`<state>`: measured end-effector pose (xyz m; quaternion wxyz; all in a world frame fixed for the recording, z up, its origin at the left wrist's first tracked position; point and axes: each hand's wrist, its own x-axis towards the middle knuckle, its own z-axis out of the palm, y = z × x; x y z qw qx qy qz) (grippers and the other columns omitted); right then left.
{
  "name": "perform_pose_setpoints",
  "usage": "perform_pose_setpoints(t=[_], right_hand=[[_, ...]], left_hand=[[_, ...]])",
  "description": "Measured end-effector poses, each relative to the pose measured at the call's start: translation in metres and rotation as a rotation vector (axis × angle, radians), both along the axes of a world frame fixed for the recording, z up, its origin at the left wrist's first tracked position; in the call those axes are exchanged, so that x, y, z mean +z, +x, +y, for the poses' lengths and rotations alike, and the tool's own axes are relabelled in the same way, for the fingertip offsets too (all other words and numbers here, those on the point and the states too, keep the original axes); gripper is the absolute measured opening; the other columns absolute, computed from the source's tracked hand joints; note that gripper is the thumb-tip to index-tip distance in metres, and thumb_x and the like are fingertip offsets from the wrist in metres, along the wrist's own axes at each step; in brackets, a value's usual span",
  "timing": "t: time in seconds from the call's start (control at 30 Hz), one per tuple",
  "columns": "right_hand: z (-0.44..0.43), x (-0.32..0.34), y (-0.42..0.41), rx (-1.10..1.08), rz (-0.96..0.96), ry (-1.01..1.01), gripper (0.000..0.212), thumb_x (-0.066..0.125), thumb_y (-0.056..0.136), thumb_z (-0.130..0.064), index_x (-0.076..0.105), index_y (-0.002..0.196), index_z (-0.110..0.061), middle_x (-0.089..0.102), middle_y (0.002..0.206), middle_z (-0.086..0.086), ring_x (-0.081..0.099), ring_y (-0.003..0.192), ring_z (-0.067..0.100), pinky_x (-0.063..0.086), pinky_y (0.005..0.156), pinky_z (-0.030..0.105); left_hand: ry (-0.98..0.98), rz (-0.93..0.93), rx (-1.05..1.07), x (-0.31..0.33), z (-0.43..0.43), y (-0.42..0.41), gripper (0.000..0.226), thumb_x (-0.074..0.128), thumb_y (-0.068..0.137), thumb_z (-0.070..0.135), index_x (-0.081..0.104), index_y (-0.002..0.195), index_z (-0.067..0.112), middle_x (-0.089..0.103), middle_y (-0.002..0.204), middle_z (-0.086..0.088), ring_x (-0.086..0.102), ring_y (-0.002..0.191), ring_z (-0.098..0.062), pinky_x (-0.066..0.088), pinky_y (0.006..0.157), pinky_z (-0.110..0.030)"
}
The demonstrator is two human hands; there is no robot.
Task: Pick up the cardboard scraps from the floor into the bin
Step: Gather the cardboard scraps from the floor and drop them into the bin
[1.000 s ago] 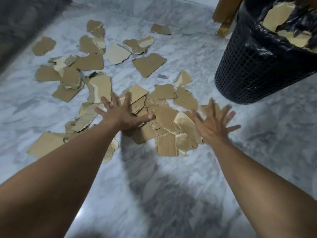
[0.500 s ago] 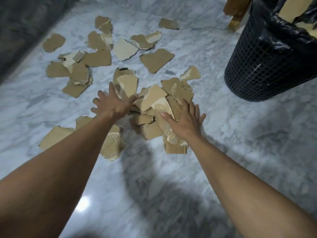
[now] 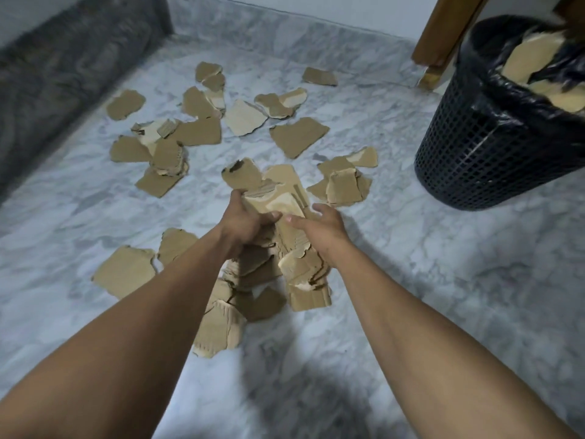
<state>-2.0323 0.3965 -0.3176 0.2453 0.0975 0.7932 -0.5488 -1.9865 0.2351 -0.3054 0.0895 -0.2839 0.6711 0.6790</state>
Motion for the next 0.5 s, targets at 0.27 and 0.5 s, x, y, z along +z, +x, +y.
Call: perform_pose_setpoints(t=[0.27,0.5], right_hand=[[0.017,0.066,-0.025,0.05,0.162,-0.182,0.063,0.08,0.081,-0.023,0.058,0.14,-0.034,0.054,0.148,-0.002,0.058,0.127,0.019,0.049,0.108,0.044],[0.08,0.207,-0.068,0.057,0.371,-0.091,0.059,0.075,0.09,-0.011,0.055,0.144,-0.017,0.068,0.118,-0.001,0.068,0.102,0.014,0.057,0.093,0.032]], left_hand=[[0.155,0.139,0.037,0.059,0.001,-0.03,0.068,0.068,0.091,-0.004,0.036,0.142,0.026,0.053,0.072,-0.009,0.043,0.047,-0.015,0.035,0.041,-0.024],[0.247,0.383,0.024,0.17,0.066,-0.084,0.064,0.065,0.091,-0.006,0.036,0.142,0.021,0.05,0.066,-0.006,0.04,0.034,-0.009,0.032,0.035,-0.017]])
